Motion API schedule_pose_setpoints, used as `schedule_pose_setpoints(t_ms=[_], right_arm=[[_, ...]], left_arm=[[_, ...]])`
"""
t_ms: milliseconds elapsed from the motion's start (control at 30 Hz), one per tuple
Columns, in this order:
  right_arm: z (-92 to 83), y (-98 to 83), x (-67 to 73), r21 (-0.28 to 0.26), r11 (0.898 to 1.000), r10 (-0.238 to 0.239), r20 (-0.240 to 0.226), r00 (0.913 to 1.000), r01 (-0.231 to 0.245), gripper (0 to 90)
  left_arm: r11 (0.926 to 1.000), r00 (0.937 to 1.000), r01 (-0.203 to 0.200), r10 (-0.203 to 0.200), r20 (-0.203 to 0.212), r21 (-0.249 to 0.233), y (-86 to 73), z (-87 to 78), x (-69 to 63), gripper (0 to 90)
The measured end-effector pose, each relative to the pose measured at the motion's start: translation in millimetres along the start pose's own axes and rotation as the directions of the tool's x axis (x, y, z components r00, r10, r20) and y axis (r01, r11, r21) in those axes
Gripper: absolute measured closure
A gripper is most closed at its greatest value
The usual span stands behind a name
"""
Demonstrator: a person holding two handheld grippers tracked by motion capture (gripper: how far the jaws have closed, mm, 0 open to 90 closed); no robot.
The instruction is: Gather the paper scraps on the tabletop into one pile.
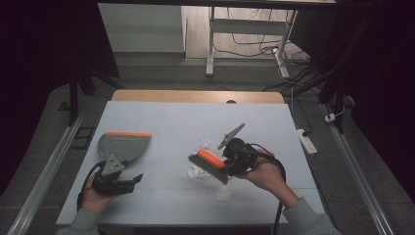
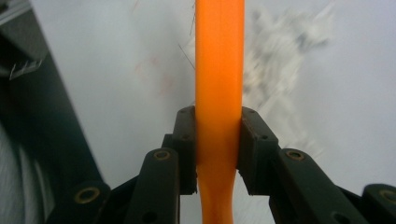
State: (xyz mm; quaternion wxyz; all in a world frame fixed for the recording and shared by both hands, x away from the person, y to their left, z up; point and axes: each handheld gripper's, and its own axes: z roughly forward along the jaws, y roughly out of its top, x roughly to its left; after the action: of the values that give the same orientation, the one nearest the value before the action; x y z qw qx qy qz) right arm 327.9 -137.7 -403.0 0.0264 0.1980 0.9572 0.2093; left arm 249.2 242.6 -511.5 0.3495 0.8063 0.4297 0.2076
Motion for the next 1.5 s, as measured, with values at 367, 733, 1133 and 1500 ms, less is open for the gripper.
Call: schedule_pose_setpoints(t_ms=[367, 733, 1133, 1500], right_arm=[[21.2, -27.5, 42.7, 0.139, 0.975, -0.161, -0.106, 0.9813, 0.175, 70.7], [36.9, -14.2, 19.2, 0.173, 0.967, -0.191, -0.006, 0.9817, 0.189, 70.7], [25.2, -1.9, -2.1, 0.031, 0.991, -0.132, 0.093, 0.9868, 0.130, 70.7], [-13.4, -22.3, -30.1, -0.111, 0.983, 0.168, 0.197, 0.9658, -0.148, 70.6]], left_arm=[[1.0000, 1.0000, -0.002, 0.002, 0.000, 0.000, 0.1, 0.9, -1.4, 27.0], [1.0000, 1.0000, 0.001, -0.001, -0.003, 0.001, -0.4, 0.6, -0.5, 27.0], [1.0000, 1.0000, 0.001, -0.001, -0.005, 0.002, -0.5, 0.4, 0.0, 27.0], [1.0000, 1.0000, 0.001, -0.001, -0.003, 0.001, -0.4, 0.4, -0.7, 27.1]])
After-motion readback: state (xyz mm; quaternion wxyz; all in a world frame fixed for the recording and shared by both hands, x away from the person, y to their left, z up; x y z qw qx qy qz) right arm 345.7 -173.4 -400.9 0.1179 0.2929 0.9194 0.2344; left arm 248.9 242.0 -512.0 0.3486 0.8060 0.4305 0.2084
